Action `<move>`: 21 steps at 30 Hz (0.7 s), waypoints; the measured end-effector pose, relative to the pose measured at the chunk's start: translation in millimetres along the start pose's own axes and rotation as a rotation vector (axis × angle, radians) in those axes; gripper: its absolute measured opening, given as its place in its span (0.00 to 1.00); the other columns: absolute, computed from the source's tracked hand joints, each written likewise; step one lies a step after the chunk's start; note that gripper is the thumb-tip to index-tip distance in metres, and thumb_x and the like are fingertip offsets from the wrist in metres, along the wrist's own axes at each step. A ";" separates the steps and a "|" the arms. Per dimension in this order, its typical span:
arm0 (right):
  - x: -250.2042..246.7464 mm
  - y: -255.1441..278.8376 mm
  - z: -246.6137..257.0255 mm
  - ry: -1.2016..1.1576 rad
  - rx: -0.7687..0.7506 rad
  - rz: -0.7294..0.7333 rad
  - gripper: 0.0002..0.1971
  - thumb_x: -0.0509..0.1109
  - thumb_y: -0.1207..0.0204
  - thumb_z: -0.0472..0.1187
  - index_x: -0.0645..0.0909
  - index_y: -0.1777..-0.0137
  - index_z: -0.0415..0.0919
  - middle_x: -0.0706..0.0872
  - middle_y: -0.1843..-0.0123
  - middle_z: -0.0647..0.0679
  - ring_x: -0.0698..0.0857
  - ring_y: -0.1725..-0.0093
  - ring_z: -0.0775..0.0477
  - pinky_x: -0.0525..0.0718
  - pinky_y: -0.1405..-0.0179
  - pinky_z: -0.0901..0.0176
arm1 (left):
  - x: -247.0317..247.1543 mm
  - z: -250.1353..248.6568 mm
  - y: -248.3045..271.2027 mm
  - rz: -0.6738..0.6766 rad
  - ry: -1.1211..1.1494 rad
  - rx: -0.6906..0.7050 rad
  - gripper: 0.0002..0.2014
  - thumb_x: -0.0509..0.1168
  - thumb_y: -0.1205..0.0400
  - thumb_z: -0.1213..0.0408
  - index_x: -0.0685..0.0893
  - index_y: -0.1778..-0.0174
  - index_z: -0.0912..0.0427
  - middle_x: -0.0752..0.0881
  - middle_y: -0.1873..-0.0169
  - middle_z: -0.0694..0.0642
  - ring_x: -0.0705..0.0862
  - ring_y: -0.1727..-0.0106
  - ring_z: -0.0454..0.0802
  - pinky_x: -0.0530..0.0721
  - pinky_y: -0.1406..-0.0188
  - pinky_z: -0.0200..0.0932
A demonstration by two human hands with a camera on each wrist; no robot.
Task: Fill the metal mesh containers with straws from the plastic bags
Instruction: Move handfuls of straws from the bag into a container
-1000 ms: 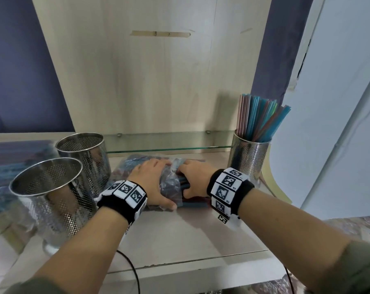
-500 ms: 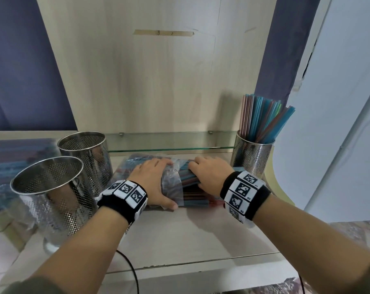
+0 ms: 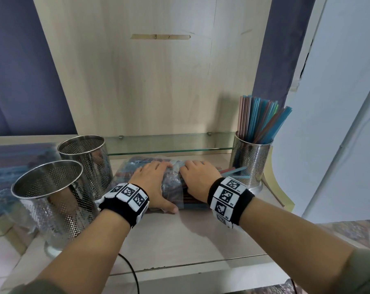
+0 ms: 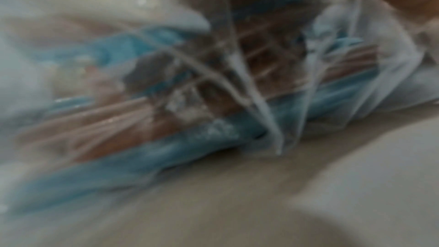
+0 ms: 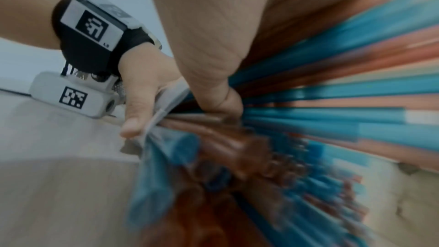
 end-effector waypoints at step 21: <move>3.2 30.3 -42.3 0.036 0.124 0.012 0.12 0.59 0.15 0.38 0.71 0.34 0.40 0.82 0.40 0.44 0.84 0.43 0.38 0.79 0.46 0.46 | -1.6 -2.3 3.0 0.030 0.004 -0.018 0.63 0.77 0.49 0.27 0.57 0.20 0.43 0.67 0.22 0.50 0.67 0.22 0.54 0.65 0.21 0.57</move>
Point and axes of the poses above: each hand's wrist, its own y-axis away from the middle knuckle, its own x-axis out of the palm, z = x × y, the point moved 7 cm from there along -y, towards the middle knuckle
